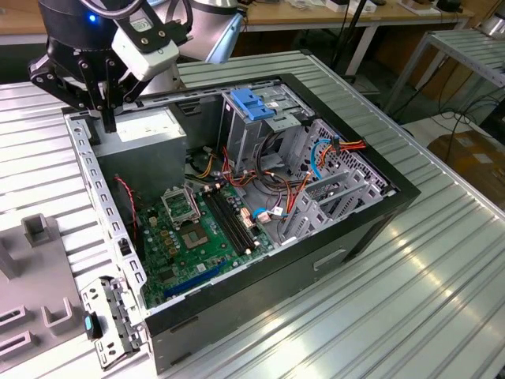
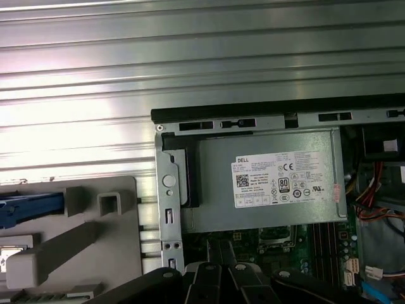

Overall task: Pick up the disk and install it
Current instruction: 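Reach for the disk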

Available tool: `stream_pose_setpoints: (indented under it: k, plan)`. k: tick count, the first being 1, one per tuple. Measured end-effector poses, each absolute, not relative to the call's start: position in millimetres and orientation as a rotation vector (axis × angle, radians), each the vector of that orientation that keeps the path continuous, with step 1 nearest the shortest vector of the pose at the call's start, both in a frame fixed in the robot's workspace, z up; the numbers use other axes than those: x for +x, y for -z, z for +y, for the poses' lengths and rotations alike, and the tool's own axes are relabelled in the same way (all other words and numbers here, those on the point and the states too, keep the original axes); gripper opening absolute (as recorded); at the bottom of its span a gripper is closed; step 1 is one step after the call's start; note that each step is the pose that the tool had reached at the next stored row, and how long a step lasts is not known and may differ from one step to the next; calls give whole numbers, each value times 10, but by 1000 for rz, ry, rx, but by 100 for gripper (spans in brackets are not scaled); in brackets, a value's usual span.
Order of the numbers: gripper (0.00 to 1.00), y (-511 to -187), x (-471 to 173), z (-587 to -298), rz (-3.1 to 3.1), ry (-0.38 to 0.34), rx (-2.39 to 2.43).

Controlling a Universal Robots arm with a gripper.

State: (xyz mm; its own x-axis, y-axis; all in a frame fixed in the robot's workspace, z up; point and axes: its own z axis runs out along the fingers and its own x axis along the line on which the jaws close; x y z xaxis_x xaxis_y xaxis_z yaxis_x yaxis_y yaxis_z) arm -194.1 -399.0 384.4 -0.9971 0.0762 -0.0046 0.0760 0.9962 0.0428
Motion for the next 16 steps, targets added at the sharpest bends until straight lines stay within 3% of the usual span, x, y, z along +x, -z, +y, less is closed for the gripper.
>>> stream_pose_setpoints:
  k: [16]
  plan:
    - [11,-3840,-1953,-3990,3133,-68,120]
